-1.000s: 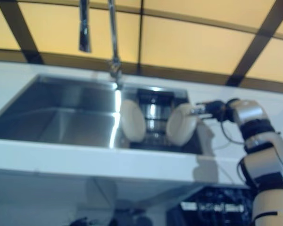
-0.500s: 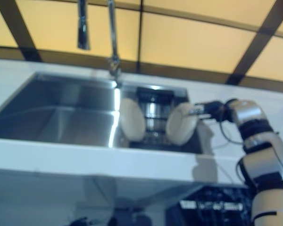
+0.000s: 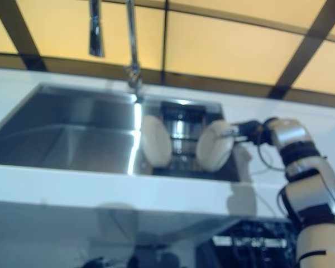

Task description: Take plates into dishwasher

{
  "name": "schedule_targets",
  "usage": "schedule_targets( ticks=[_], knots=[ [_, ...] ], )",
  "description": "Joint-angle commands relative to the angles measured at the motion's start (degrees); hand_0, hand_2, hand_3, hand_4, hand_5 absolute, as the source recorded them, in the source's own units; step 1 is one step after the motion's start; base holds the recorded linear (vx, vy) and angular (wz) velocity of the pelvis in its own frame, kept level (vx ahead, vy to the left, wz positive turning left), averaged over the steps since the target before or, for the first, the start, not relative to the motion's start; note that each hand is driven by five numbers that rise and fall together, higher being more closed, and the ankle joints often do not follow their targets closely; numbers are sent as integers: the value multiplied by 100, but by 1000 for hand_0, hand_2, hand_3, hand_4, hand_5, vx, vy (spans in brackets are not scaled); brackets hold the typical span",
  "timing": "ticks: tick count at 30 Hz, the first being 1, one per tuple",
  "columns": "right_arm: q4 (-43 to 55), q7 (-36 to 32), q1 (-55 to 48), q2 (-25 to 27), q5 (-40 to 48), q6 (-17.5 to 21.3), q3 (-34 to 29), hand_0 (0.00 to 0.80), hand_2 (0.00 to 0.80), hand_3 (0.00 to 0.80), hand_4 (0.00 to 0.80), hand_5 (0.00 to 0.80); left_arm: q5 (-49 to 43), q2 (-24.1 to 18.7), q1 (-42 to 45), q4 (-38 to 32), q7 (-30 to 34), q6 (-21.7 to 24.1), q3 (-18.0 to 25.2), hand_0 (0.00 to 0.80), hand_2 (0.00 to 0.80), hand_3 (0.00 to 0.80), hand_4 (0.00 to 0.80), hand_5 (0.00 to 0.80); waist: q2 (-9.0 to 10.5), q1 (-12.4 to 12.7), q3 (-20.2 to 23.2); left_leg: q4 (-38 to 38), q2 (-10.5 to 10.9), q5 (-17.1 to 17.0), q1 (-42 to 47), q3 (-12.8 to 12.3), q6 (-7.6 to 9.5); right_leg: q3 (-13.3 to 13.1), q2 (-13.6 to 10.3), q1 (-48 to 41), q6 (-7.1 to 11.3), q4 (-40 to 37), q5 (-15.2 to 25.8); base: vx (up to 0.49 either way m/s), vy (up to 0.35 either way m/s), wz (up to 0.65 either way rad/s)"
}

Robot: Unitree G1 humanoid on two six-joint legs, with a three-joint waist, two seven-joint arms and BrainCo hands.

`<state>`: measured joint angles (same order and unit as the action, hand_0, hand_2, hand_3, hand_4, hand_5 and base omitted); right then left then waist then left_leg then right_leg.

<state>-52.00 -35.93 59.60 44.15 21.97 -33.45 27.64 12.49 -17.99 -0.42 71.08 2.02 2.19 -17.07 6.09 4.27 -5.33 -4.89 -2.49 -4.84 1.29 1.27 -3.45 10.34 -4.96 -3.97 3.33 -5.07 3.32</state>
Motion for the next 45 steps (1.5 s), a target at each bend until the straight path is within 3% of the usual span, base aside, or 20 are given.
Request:
schedule_targets(
  ticks=[1,12,15,16,32,39,45],
  knots=[
    [49,-65,590,40,-64,-18,389,0,0,0,0,0,-21,-124,-254,147,-37,121,-169,0,0,0,0,0,256,241,21,-11,37,325,233,-266,31,20,-347,101,352,7,367,0,0,0],
    [183,-106,668,-170,-136,-41,509,0,0,0,0,0,-12,-79,-285,188,-81,112,-154,0,0,0,0,0,301,247,29,-11,33,325,230,-275,24,14,-340,108,343,7,365,0,0,0],
    [238,-69,690,-212,-136,-30,546,452,452,452,452,452,3,-72,-277,172,-93,111,-162,0,0,0,0,0,305,258,22,-11,34,317,225,-263,25,18,-336,109,339,7,370,0,0,0],
    [243,-6,743,-234,-116,-31,570,800,800,800,800,800,17,-70,-294,168,-99,97,-168,0,0,0,0,0,308,263,22,-11,33,314,223,-262,22,25,-338,111,340,7,371,0,0,0],
    [113,705,910,-156,454,-24,416,800,800,800,800,800,57,-62,-307,210,-148,100,-179,0,0,0,0,0,308,254,50,-11,44,326,244,-265,30,19,-327,89,332,7,369,0,0,0],
    [71,1433,1172,183,820,399,348,800,800,800,800,800,120,-77,-303,230,-165,103,-200,0,0,0,0,0,315,188,90,-11,27,343,261,-312,17,-21,-306,92,339,7,372,0,0,0],
    [98,1943,1497,642,1230,448,398,800,800,800,800,800,132,-109,-258,281,-171,155,-197,0,0,0,0,0,334,82,139,-11,8,369,306,-392,4,-89,-282,90,348,7,380,-4,-2,-2]
  ],
)
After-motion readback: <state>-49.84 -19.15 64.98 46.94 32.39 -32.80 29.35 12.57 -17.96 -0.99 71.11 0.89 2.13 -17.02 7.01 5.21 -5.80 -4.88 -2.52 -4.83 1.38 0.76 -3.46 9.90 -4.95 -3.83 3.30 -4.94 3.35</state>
